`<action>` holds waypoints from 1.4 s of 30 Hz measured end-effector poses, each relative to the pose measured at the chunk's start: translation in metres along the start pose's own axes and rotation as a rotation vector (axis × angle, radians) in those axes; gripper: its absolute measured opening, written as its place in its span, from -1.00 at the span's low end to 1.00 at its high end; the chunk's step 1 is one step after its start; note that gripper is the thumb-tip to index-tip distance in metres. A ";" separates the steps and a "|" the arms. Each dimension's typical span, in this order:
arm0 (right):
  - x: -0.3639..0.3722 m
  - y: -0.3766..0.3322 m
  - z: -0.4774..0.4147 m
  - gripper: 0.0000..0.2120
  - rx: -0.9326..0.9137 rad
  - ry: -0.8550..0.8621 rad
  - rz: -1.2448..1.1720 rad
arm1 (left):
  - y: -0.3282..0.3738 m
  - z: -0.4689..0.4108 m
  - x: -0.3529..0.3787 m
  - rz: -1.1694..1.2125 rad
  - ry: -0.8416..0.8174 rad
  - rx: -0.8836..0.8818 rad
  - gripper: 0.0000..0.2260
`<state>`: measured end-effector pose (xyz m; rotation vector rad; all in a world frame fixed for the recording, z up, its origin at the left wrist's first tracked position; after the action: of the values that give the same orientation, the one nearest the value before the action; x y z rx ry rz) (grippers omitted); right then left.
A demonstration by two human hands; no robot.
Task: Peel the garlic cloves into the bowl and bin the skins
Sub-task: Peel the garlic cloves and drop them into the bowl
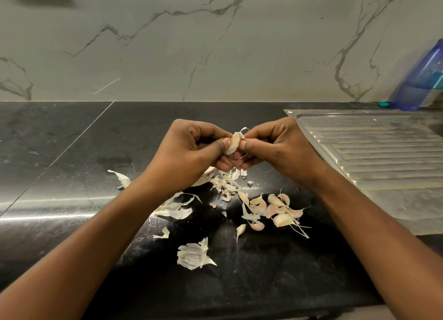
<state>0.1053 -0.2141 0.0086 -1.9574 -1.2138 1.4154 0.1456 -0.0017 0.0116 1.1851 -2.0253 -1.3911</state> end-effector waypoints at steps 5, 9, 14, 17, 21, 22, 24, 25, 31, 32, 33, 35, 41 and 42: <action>0.000 0.001 -0.001 -0.88 0.035 0.022 0.014 | 0.000 0.001 -0.001 0.015 0.058 -0.059 -0.87; 0.000 0.003 -0.003 -0.88 0.056 0.063 0.038 | -0.003 0.001 -0.001 -0.193 0.130 0.094 -0.90; -0.001 0.001 -0.003 -0.89 0.036 0.063 0.063 | -0.001 0.004 0.003 -0.211 0.065 0.112 -0.80; 0.001 0.000 -0.002 -0.89 0.016 0.038 0.077 | -0.003 0.002 0.000 -0.166 0.083 0.110 -0.77; 0.001 -0.001 -0.002 -0.89 0.001 0.037 0.092 | -0.004 0.002 0.002 -0.147 0.058 0.083 -0.80; 0.000 -0.001 -0.002 -0.88 0.003 0.044 0.089 | -0.005 0.002 0.002 -0.142 0.060 0.072 -0.81; -0.001 -0.001 -0.002 -0.88 0.001 0.059 0.083 | -0.005 0.001 0.003 -0.100 0.065 0.043 -0.83; -0.002 -0.001 -0.002 -0.88 0.000 0.066 0.078 | -0.005 0.000 0.002 -0.066 0.069 0.024 -0.83; -0.002 -0.001 -0.002 -0.89 0.009 0.082 0.072 | -0.004 0.000 0.001 0.069 0.104 -0.030 -0.85; -0.002 -0.001 -0.002 -0.89 0.007 0.086 0.073 | -0.004 0.000 0.001 0.055 0.107 -0.022 -0.85; -0.002 -0.001 -0.002 -0.90 0.005 0.091 0.075 | -0.004 0.000 0.001 0.043 0.109 -0.016 -0.85; -0.002 -0.001 -0.002 -0.90 0.005 0.100 0.076 | -0.004 0.000 0.001 0.027 0.108 -0.013 -0.85; -0.002 -0.002 -0.002 -0.91 -0.017 0.087 0.093 | -0.003 0.002 0.002 -0.087 0.062 -0.012 -0.82; -0.002 -0.003 -0.002 -0.90 -0.024 0.080 0.102 | -0.004 0.002 0.002 -0.092 0.066 -0.016 -0.82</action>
<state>0.1059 -0.2140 0.0124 -2.0990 -1.1148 1.3627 0.1451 -0.0029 0.0073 1.3150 -1.9336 -1.3891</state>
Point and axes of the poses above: each hand's wrist, its own z-axis away from the middle knuckle, its own x-axis out of the palm, y = z × x, the point moved 2 cm from there along -z, towards the middle knuckle, and after that the axes turned 12 degrees about z, right-handed, at the moved point
